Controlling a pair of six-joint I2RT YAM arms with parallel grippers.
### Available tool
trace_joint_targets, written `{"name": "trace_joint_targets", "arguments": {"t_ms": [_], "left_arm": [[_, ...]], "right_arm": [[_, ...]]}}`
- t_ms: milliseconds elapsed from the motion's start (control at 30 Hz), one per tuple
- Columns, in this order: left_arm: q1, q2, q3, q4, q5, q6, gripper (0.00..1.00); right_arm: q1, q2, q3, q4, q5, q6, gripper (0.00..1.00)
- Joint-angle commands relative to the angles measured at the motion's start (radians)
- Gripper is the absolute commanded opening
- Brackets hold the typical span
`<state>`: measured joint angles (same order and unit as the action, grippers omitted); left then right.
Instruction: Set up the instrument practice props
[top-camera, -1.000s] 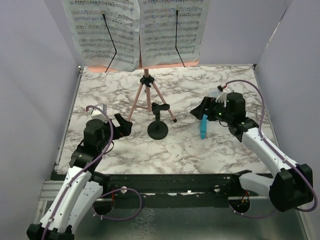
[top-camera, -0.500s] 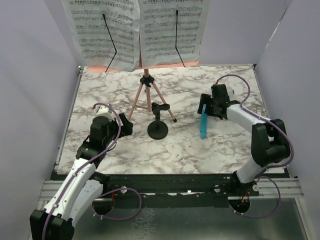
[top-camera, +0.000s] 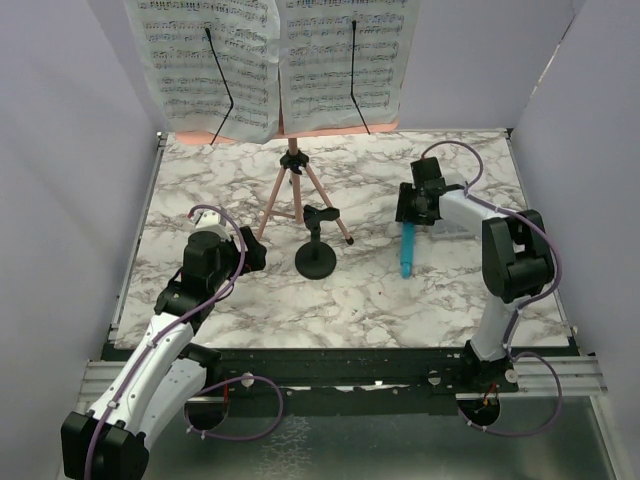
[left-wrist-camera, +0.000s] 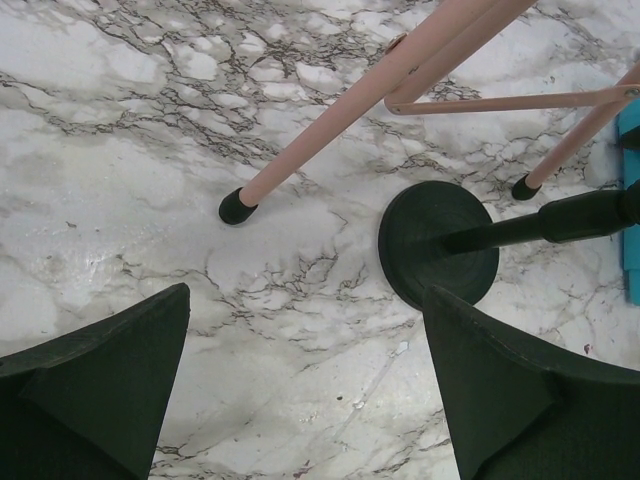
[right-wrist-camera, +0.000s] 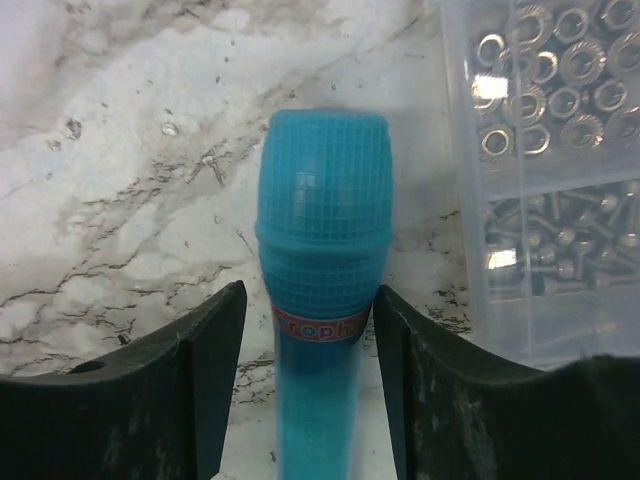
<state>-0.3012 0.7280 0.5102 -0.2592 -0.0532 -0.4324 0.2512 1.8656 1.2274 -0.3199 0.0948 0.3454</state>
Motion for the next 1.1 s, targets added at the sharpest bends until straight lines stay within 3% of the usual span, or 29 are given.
{"name": "trace_joint_targets", "arguments": {"t_ms": [0, 200, 300, 400, 667, 1067], "left_arm": [[-0.001, -0.002, -0.002, 0.017, -0.010, -0.001, 0.99], [-0.002, -0.014, -0.002, 0.021, -0.002, -0.019, 0.99], [-0.001, -0.019, -0.004, 0.026, 0.005, -0.019, 0.99], [-0.002, -0.024, -0.008, 0.042, 0.048, -0.006, 0.99], [-0.001, -0.097, -0.031, 0.109, 0.216, 0.024, 0.99], [-0.002, -0.200, -0.047, 0.365, 0.515, 0.124, 0.99]], "right_arm": [[0.002, 0.050, 0.019, -0.050, -0.057, -0.015, 0.56], [0.030, 0.070, 0.004, -0.077, 0.003, -0.024, 0.55], [0.040, 0.068, -0.012, -0.072, 0.004, -0.031, 0.42], [0.041, 0.037, -0.041, -0.047, -0.020, -0.036, 0.22], [0.040, -0.161, -0.127, 0.006, -0.126, -0.064, 0.02], [0.040, -0.580, -0.350, 0.181, -0.396, -0.053, 0.00]]}}
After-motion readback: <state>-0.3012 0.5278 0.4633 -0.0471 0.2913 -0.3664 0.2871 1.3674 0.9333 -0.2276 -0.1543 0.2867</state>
